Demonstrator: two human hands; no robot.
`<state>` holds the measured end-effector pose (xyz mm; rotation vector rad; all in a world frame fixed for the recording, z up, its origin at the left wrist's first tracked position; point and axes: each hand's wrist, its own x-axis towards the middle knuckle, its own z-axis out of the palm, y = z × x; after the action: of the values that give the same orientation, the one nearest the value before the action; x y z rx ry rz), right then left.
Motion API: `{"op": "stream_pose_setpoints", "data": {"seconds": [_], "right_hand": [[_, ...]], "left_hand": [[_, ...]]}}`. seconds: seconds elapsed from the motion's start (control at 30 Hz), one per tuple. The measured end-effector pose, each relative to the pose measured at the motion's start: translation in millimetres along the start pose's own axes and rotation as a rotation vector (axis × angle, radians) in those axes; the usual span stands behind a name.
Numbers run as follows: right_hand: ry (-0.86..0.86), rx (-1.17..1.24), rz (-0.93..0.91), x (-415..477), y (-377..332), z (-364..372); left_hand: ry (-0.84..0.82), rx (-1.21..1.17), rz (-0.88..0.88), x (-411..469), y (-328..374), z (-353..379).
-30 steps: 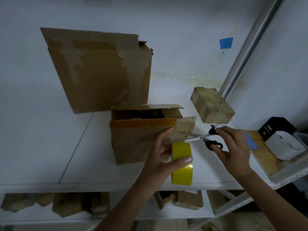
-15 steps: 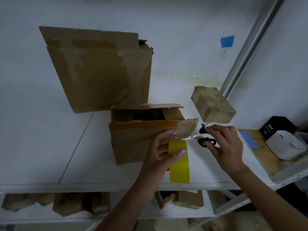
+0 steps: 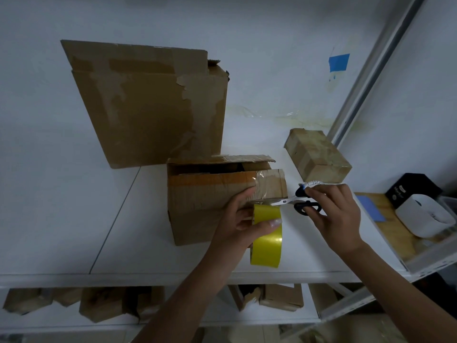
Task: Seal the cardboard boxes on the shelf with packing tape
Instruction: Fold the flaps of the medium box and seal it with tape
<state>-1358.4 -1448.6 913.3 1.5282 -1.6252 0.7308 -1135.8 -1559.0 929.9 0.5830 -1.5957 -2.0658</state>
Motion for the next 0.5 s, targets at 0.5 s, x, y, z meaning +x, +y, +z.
{"op": "stream_pose_setpoints", "data": {"seconds": [0.5], "right_hand": [[-0.08, -0.029, 0.036, 4.0, -2.8, -1.6]], "left_hand": [[-0.017, -0.053, -0.027, -6.8, 7.2, 2.1]]}}
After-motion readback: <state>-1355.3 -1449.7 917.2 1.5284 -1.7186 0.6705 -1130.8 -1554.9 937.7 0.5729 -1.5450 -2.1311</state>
